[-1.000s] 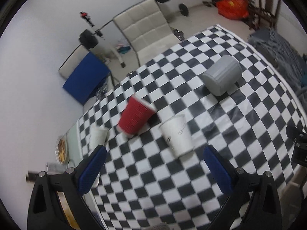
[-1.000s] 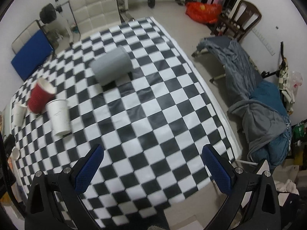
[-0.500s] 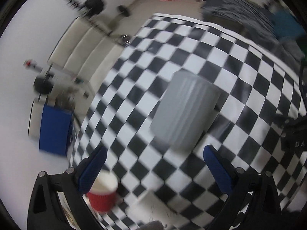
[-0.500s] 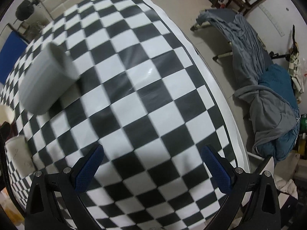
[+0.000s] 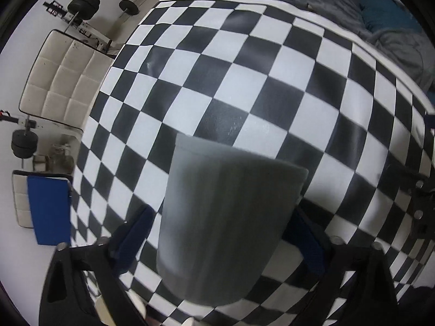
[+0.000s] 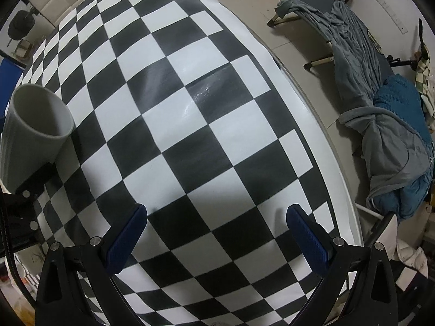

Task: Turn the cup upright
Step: 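Lift the grey mug with the left tool and carry it toward the right tool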

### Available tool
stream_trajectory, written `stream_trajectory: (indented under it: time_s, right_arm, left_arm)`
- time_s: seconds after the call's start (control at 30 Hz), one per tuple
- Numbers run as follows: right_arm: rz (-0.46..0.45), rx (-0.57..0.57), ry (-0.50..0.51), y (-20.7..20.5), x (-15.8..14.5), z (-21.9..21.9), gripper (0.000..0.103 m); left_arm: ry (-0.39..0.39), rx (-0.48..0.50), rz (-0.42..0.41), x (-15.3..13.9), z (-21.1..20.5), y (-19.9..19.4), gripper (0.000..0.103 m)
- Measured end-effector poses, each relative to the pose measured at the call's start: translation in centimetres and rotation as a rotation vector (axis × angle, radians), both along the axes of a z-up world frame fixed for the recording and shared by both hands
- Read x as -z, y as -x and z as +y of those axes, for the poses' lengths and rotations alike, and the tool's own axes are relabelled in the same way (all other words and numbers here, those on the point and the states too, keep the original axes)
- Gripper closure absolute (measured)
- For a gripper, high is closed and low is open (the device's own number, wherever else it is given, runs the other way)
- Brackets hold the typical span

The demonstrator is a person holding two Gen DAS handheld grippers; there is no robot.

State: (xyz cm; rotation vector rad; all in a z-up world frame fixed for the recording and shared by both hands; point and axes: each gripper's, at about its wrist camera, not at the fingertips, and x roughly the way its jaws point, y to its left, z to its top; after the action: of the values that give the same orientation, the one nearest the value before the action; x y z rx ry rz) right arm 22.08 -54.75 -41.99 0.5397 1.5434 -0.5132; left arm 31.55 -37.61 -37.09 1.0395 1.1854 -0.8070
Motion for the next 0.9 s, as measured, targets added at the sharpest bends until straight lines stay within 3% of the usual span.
stream_trajectory:
  time_s: [0.33,0.7,0.9]
  right_arm:
    - [-0.001,0.008,-0.005,-0.3,-0.1,1.2,0.000]
    - [-0.025,-0.007,-0.004,0.7,-2.4,3.6,0.000]
    - [-0.039,-0.034,0.009,2.5,-5.1,6.4,0.000]
  left_arm:
    - [0.106,-0.107,0.047,-0.8,0.4,-1.7,0.016]
    - [0.238,-0.447,0.183,-4.1,6.7,-2.0,0.017]
    - [0.295,-0.622,0.228,-6.9,12.1,0.9,0.017]
